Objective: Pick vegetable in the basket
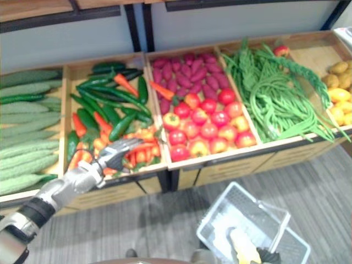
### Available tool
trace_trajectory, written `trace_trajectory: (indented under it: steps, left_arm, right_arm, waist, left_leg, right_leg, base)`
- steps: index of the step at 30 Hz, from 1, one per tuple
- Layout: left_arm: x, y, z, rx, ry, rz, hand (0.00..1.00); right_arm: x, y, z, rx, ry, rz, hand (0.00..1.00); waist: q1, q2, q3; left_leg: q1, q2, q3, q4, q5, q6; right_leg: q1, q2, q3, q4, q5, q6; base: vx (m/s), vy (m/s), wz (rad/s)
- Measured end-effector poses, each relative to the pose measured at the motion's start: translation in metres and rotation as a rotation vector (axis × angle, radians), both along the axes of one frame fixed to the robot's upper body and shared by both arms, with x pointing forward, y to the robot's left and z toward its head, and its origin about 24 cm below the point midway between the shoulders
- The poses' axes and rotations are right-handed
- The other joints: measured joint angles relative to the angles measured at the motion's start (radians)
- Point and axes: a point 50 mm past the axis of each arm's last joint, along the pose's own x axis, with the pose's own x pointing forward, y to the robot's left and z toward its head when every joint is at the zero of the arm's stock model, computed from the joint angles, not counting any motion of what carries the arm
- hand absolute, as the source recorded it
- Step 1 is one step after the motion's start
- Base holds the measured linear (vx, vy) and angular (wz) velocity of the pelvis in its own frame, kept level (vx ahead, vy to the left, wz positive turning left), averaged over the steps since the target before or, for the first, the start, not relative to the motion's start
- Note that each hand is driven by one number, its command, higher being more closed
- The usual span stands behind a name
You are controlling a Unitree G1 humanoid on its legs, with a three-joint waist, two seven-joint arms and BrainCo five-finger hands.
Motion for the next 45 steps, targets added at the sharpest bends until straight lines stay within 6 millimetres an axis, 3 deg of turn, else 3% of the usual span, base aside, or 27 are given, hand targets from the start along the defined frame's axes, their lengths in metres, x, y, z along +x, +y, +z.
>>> trace_trajectory:
  steps: [10,17,22,28,40,45]
  left_arm:
    - [0.008,0.013,0.016,-0.040,-0.072,0.081,0.00]
    - [0.008,0.011,0.019,-0.047,-0.085,0.073,0.00]
    - [0.009,0.001,0.014,-0.083,-0.071,0.078,0.00]
    - [0.015,0.004,-0.001,-0.035,-0.026,0.129,0.00]
    - [0.035,0.004,0.006,0.010,-0.064,0.187,0.00]
    - [0.041,-0.005,0.008,-0.020,-0.071,0.184,0.00]
  right_arm:
    - [-0.001,0.001,-0.001,0.003,0.004,-0.002,1.00]
    - [-0.001,0.001,-0.001,0.003,0.004,-0.002,1.00]
    - [-0.001,0.001,-0.001,0.004,0.004,-0.001,1.00]
    - [0.000,0.002,-0.001,0.007,0.009,-0.001,1.00]
    - [0.020,0.004,0.004,-0.008,-0.043,0.037,1.00]
    - [0.027,0.003,0.007,-0.027,-0.064,0.055,1.00]
  waist:
    - [-0.001,0.000,0.000]
    - [-0.001,0.000,0.000]
    - [-0.002,-0.001,0.001]
    - [-0.005,-0.003,0.003]
    - [-0.004,-0.007,0.040]
    - [0.000,-0.007,0.059]
  left_leg:
    - [0.002,-0.003,-0.004,-0.003,0.000,0.000]
    - [0.002,-0.003,-0.006,-0.004,0.000,0.000]
    - [0.002,-0.003,-0.006,-0.004,0.000,0.000]
    - [0.000,-0.004,0.000,-0.012,0.000,0.000]
    - [-0.037,-0.003,0.031,-0.001,-0.001,-0.001]
    - [-0.055,-0.002,0.032,0.013,-0.001,-0.001]
  right_leg:
    - [0.013,-0.003,-0.009,-0.018,0.007,0.003]
    - [0.015,-0.003,-0.012,-0.018,0.007,0.003]
    - [0.014,-0.003,-0.012,-0.020,0.007,0.003]
    - [0.008,-0.001,-0.009,-0.026,0.007,0.004]
    - [-0.052,-0.006,0.009,-0.005,0.009,0.006]
    - [-0.077,-0.013,0.022,0.020,0.009,0.006]
  base:
    - [0.00,-0.003,0.01]
    - [0.00,0.000,0.00]
    - [0.00,0.000,0.00]
    - [0.00,-0.002,-0.01]
    - [0.00,-0.013,-0.05]
    - [0.00,0.000,0.00]
